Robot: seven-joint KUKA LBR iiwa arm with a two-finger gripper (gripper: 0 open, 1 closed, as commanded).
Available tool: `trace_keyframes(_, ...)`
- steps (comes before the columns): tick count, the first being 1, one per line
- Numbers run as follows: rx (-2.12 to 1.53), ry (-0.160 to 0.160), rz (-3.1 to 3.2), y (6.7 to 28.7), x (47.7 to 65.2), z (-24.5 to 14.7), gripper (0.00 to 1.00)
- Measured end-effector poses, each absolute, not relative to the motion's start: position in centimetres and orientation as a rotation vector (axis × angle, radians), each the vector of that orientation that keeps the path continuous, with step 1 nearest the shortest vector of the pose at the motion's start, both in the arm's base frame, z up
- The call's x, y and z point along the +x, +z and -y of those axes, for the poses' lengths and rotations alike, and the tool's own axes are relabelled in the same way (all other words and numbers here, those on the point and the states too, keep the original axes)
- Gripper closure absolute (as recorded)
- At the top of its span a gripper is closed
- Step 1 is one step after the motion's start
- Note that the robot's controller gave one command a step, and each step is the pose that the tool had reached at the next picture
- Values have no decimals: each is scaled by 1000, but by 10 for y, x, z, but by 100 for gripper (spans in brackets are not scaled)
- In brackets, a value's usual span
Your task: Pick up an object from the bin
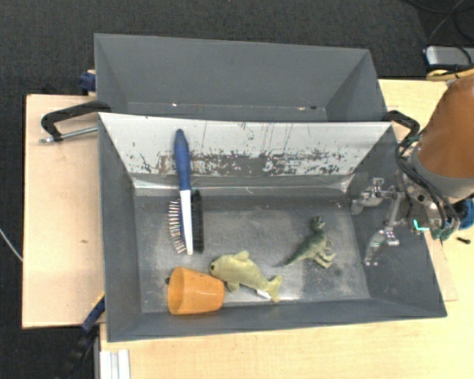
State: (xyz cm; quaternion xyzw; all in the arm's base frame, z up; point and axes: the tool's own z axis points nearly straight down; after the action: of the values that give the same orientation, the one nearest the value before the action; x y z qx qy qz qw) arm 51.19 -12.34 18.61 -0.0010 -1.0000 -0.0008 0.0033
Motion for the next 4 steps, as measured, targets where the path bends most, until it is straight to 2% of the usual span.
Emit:
trace_keyframes(1,207,4,3149,75,531,97,0)
trace_keyframes(2,211,5,3148,78,531,97,100)
trace_keyframes(3,756,4,3062,243,498,55,100)
trace_keyframes(4,751,1,3057,239,497,56,0)
